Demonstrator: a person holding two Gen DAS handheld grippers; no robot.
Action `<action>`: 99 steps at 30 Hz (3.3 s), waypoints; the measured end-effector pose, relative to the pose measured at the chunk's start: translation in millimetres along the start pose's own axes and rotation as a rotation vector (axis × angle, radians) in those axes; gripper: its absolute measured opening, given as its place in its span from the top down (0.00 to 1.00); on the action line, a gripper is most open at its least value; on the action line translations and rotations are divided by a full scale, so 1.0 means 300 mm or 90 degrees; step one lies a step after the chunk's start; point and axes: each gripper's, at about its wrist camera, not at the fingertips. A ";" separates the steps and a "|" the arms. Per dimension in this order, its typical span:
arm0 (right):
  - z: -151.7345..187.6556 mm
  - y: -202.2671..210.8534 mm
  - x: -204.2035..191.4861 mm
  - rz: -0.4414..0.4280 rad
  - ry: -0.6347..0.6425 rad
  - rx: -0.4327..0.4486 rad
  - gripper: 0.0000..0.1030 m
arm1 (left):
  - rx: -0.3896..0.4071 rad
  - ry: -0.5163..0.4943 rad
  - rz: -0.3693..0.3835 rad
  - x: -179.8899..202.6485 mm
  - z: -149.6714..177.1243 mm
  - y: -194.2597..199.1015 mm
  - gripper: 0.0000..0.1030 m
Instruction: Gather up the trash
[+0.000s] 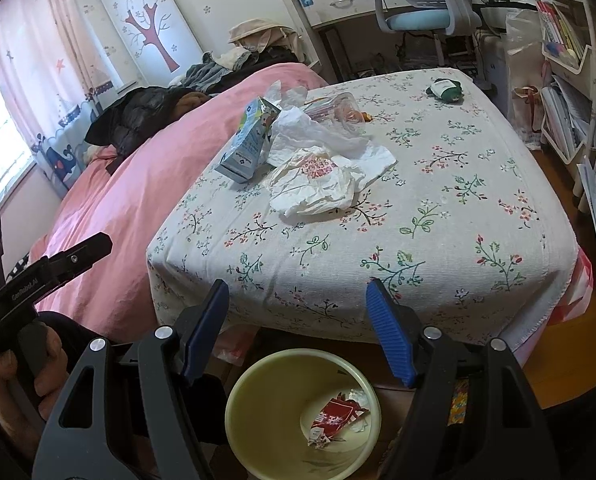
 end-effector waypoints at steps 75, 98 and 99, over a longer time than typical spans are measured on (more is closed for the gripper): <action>-0.197 -0.047 -0.013 -0.003 0.122 0.033 0.33 | 0.039 0.082 -0.042 -0.102 -0.216 -0.118 0.11; -0.235 -0.416 -0.043 -0.015 0.178 -0.077 0.30 | -0.042 -0.125 0.028 0.131 -0.281 -0.476 0.11; -0.237 -0.434 -0.045 -0.013 0.180 -0.080 0.29 | -0.049 -0.132 0.026 0.140 -0.280 -0.501 0.11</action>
Point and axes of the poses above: each gripper's, at about its wrist camera, not at the fingertips, and y roughly against the way its jaws point, x to its right, z to its underside, and after that the axes turned 10 degrees about x, right-handed
